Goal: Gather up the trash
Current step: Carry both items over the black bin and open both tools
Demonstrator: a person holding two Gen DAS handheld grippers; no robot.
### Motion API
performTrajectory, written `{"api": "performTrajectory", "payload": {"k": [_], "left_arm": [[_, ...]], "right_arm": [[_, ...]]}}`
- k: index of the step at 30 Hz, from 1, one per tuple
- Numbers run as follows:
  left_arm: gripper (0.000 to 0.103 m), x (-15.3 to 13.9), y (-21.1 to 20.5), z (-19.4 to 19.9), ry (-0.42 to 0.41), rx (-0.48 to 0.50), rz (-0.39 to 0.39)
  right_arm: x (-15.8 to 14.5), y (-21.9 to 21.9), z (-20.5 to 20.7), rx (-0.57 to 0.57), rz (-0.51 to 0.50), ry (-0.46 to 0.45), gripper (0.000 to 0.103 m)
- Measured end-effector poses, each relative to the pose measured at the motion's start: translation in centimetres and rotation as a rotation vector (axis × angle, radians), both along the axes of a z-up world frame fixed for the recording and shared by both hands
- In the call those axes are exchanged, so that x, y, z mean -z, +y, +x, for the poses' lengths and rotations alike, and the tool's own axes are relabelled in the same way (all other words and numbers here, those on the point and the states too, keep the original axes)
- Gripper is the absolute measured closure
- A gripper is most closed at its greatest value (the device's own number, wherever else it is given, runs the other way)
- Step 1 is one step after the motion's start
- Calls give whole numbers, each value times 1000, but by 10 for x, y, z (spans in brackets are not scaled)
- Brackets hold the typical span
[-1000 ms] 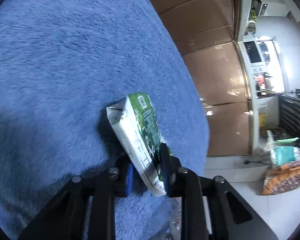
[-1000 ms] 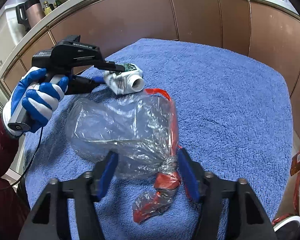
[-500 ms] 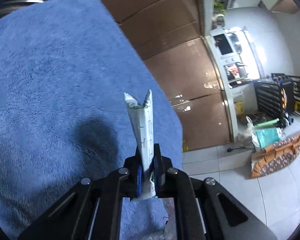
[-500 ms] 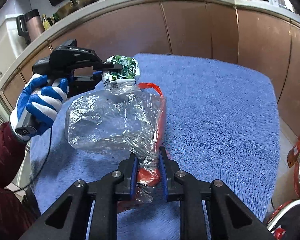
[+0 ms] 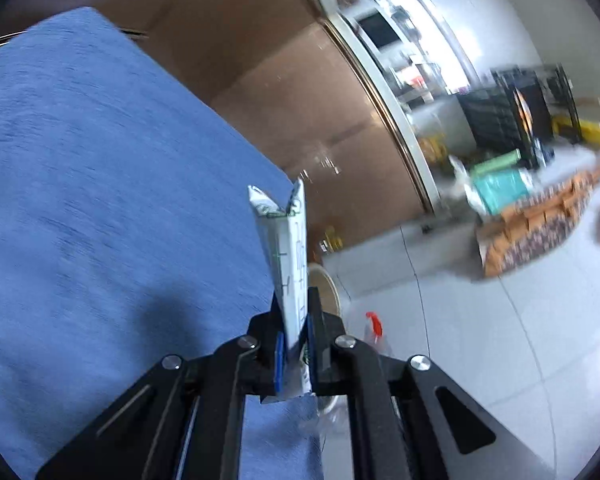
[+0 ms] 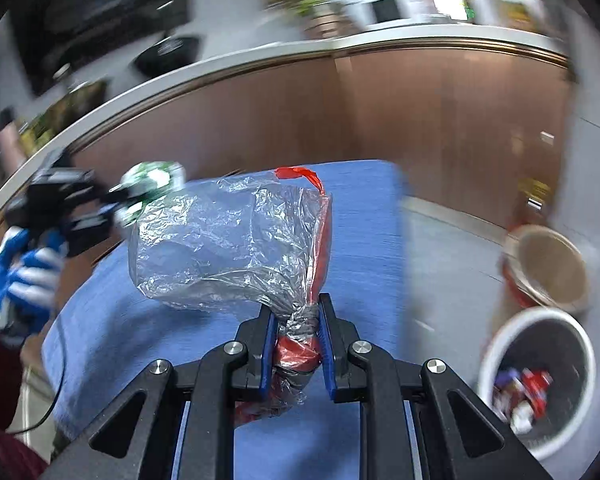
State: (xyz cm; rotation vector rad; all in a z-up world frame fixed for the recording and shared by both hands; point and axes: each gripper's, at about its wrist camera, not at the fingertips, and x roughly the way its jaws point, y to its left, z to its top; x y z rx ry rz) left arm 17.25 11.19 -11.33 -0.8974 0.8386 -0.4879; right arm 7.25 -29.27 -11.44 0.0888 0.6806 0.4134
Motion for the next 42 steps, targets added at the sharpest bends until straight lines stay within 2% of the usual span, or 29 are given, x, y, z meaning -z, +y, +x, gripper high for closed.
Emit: {"api": "performTrajectory", "payload": {"k": [5, 12, 18, 22, 26, 28, 30, 31, 33, 34, 35, 37, 42], "left_arm": [[95, -9, -80, 17, -9, 156, 45], [95, -12, -239, 49, -22, 393, 156], [95, 10, -361, 71, -9, 542, 233], [95, 38, -418, 80, 24, 612, 276], [95, 62, -468, 87, 32, 641, 351], [95, 75, -485, 90, 53, 654, 374], [93, 86, -502, 92, 48, 656, 427], [93, 90, -507, 93, 41, 663, 446], [90, 97, -522, 94, 34, 679, 466], [85, 100, -523, 96, 35, 683, 460], [75, 103, -525, 96, 38, 686, 447], [60, 106, -520, 97, 44, 681, 430], [60, 91, -499, 90, 22, 668, 409]], "right_arm": [[10, -79, -17, 263, -26, -1, 85], [44, -164, -22, 540, -96, 56, 85], [72, -196, -2, 657, -173, 111, 84], [90, -208, 10, 723, -220, 141, 84], [107, -221, 27, 752, -241, 173, 83], [113, -223, 35, 760, -241, 188, 79], [118, -226, 42, 766, -246, 198, 62], [120, -225, 40, 773, -256, 199, 59], [121, -226, 42, 782, -264, 201, 57], [121, -227, 41, 787, -264, 200, 56], [120, -227, 40, 796, -266, 199, 52], [120, -228, 37, 812, -262, 197, 49], [111, -223, 29, 816, -241, 187, 49]]}}
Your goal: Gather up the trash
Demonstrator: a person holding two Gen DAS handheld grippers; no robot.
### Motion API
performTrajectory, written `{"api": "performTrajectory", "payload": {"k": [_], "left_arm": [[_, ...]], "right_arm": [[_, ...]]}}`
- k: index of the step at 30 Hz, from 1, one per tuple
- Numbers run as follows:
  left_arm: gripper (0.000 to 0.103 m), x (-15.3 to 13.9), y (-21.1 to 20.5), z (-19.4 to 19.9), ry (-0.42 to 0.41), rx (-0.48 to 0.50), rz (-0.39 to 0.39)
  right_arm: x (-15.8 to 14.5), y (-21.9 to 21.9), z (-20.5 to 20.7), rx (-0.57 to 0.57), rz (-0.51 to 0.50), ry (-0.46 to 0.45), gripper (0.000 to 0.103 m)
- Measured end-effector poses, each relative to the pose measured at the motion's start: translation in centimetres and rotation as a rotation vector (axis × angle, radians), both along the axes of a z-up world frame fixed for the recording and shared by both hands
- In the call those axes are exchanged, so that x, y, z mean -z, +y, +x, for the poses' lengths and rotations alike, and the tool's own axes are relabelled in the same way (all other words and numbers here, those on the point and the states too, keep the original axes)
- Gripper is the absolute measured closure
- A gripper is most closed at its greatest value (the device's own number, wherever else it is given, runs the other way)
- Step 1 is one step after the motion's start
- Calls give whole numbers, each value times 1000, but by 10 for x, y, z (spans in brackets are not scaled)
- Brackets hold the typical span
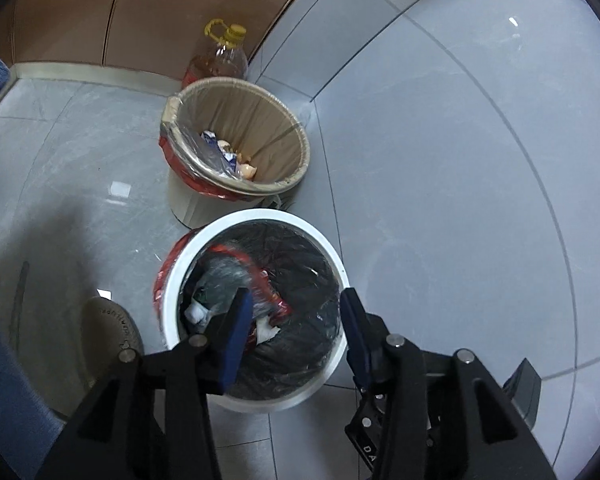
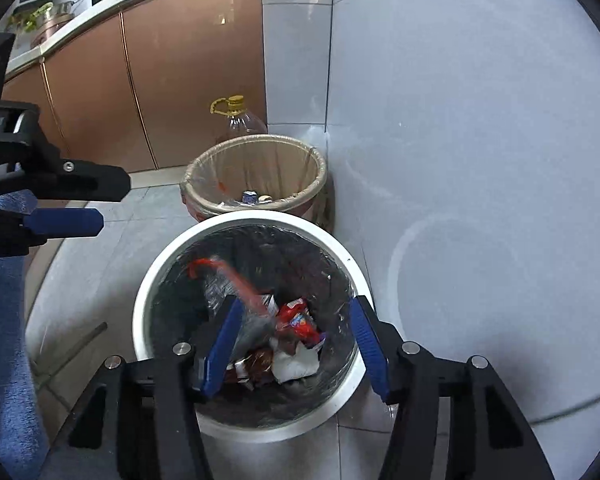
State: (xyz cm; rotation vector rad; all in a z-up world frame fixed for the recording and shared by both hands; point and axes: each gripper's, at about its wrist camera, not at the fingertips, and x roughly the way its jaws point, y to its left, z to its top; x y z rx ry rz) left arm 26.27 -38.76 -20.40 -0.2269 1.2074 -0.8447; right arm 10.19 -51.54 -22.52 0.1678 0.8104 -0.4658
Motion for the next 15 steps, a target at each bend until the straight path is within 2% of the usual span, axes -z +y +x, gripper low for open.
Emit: {"api": "performTrajectory", "payload": {"k": [3, 6, 8, 9, 11, 15], "left_arm": [[60, -26, 25, -13, -71, -27, -5], [60, -58, 67, -32, -182, -79, 19], [60, -72, 95, -42, -228, -115, 28], [58, -80, 113, -48, -252, -136, 34], [48, -91, 143, -60, -297, -171, 41], [40, -112, 218, -93, -423, -269, 90]], "right_arm": [[-14, 16, -9, -22, 8, -26, 45], [-35, 38, -16, -69, 1, -61, 40], [-51, 57, -25, -102, -8, -84, 36], [-58, 65, -29, -115, -12, -92, 33], [-73, 85, -37, -151, -25, -111, 30], [-100, 128, -56, -231, -50, -151, 19]]}}
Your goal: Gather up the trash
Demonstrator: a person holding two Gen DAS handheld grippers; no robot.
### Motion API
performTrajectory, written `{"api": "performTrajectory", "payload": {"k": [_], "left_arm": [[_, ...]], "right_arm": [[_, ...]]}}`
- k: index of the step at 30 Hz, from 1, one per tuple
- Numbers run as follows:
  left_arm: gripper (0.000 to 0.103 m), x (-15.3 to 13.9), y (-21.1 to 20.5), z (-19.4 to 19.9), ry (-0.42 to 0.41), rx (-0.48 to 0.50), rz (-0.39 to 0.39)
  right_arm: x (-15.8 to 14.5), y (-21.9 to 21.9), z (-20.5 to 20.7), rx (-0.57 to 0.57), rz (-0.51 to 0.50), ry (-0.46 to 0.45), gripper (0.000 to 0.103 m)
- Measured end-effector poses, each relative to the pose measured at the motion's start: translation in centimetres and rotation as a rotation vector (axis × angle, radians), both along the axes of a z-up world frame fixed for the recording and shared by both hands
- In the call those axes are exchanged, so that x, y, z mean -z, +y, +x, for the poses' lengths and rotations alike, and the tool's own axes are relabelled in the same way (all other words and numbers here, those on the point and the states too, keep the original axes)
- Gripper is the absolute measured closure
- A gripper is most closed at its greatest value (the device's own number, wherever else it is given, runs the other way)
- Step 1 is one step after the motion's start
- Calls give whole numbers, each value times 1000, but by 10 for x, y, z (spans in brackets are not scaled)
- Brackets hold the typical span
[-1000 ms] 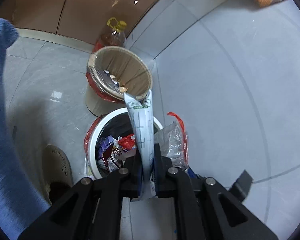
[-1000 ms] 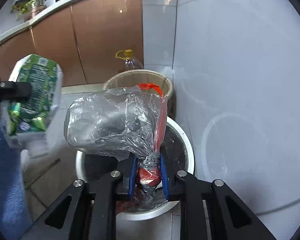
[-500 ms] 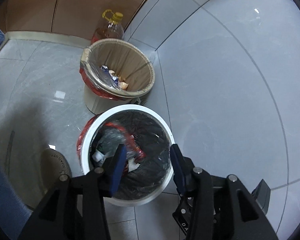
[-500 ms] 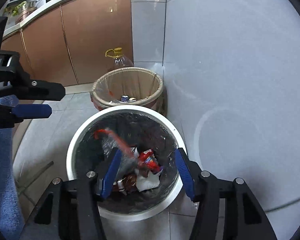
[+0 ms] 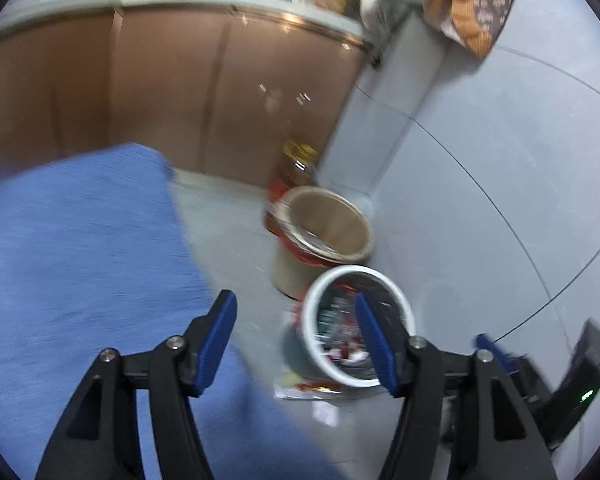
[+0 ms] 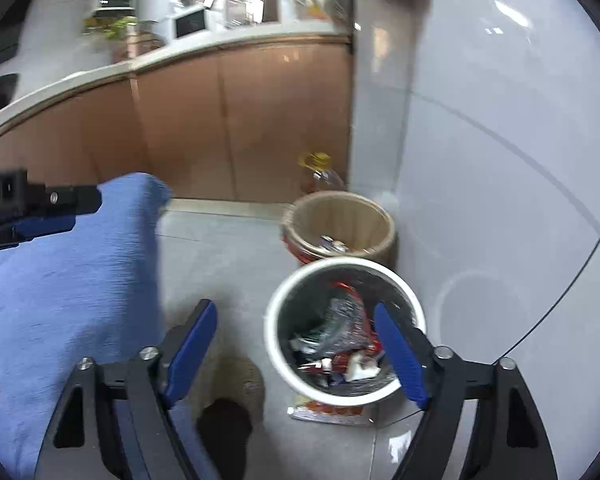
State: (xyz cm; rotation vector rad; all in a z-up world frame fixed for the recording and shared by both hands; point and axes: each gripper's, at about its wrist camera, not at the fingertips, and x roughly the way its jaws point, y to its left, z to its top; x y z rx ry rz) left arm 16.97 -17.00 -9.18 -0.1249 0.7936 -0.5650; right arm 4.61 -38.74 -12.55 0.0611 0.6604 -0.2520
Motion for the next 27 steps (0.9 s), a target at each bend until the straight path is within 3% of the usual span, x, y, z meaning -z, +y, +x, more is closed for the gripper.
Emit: {"api": "performTrajectory", "payload": {"k": [7, 11, 16, 27], "left_arm": [[26, -26, 94, -58, -182, -174, 84], [25, -34, 129, -86, -241, -237, 112], [22, -41, 148, -121, -337, -350, 214], [17, -37, 156, -144, -350, -410, 219]], "right_arm": [[-34, 74, -34, -119, -36, -70, 0], [-42, 98, -50, -159, -48, -87, 0], [-44, 110, -68, -171, -47, -116, 0], [-45, 118, -77, -185, -39, -147, 0]]}}
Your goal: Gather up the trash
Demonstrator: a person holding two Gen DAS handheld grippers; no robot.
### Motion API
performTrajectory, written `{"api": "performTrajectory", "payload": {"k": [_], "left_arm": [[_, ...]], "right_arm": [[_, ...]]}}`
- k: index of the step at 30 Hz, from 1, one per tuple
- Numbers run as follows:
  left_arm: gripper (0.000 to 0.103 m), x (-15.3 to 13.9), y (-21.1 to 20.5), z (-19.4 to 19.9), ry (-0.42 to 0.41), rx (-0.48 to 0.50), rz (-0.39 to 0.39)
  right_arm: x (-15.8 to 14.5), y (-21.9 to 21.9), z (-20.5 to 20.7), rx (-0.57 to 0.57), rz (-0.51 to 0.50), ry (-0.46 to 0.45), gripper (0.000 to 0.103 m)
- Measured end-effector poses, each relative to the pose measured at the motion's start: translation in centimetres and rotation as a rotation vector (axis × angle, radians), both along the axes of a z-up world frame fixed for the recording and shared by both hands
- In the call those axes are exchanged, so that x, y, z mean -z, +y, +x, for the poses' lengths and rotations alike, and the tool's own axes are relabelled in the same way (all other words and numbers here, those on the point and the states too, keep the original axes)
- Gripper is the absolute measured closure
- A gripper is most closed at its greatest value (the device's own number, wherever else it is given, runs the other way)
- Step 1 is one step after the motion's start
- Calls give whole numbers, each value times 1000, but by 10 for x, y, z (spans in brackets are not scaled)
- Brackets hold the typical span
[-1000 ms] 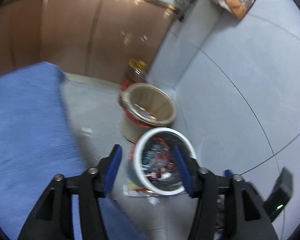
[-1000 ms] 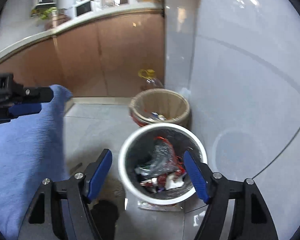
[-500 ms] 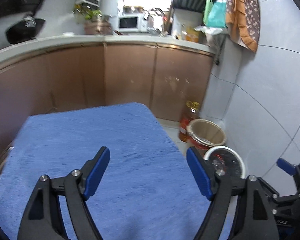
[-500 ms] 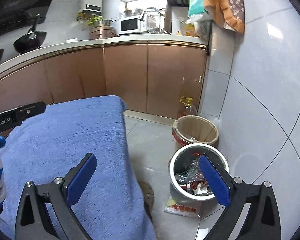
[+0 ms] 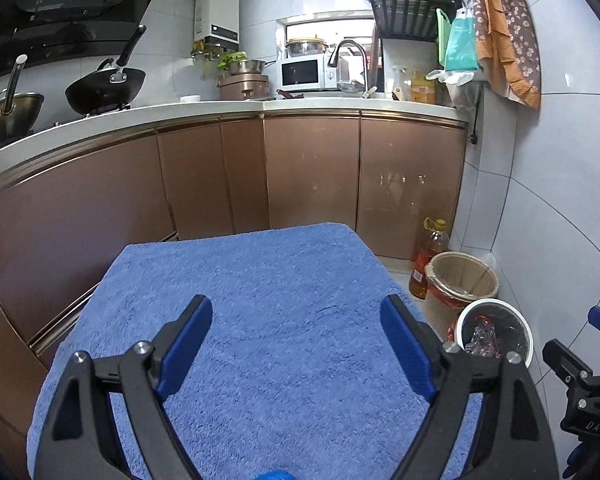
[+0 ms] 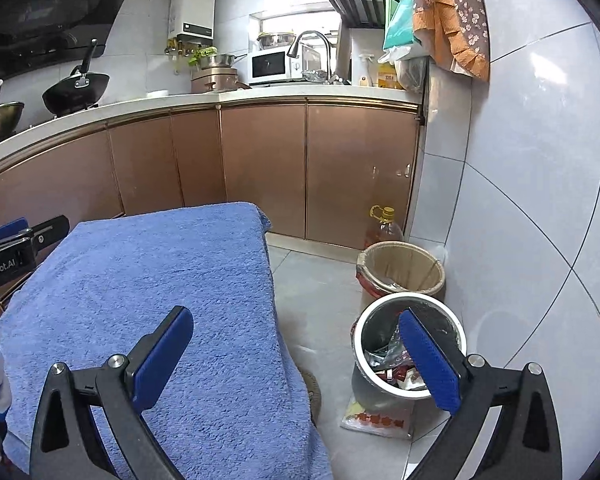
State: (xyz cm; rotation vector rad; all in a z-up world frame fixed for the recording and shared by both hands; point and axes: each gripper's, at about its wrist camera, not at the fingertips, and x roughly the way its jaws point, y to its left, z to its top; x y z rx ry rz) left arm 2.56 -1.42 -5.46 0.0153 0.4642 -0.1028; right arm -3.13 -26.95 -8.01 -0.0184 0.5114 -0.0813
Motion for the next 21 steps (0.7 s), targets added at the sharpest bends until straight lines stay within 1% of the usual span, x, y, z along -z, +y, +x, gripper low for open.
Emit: {"api": "performTrajectory", "payload": {"k": [9, 13, 21], "left_arm": [[17, 2, -1, -3, -25, -20, 3], [16, 5, -3, -2, -18, 4, -12], [16, 6, -8, -1, -18, 26, -5]], "right_arm": [[10, -3, 6, -9, 18, 16, 0], [13, -7, 9, -1, 19, 22, 0], [15, -15, 9, 15, 19, 27, 0]]}}
